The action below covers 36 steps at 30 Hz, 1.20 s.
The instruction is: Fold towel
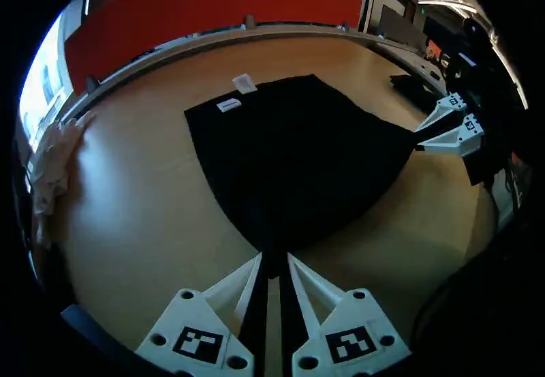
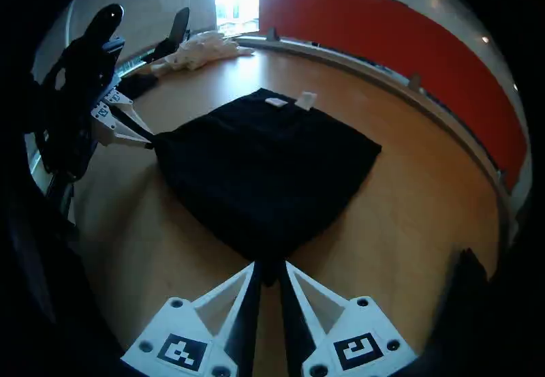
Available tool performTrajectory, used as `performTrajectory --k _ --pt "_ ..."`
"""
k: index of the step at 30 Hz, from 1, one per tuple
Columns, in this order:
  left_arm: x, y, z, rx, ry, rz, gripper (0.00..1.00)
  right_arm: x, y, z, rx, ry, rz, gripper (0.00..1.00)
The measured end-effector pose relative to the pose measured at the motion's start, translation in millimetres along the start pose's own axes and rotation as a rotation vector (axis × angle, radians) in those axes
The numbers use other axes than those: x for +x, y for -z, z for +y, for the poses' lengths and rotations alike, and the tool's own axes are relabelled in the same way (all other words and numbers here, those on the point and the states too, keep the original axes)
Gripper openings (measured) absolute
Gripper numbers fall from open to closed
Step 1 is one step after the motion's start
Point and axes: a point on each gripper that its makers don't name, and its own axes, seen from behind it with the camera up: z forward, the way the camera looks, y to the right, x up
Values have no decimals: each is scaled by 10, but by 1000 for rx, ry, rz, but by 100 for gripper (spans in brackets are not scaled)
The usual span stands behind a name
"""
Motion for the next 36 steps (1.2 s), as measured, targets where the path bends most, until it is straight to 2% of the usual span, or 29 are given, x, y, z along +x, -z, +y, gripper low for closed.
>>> performTrajectory --k 9,18,26,36 --pt "206 268 -4 15 14 35 10 291 233 7 -21 20 41 17" --pt "364 530 25 28 38 41 10 507 484 -8 -33 34 65 17" --pt "485 692 66 26 41 48 10 634 710 -31 -41 51 75 17" --pt "652 873 85 21 35 65 10 759 916 -44 -44 41 93 17"
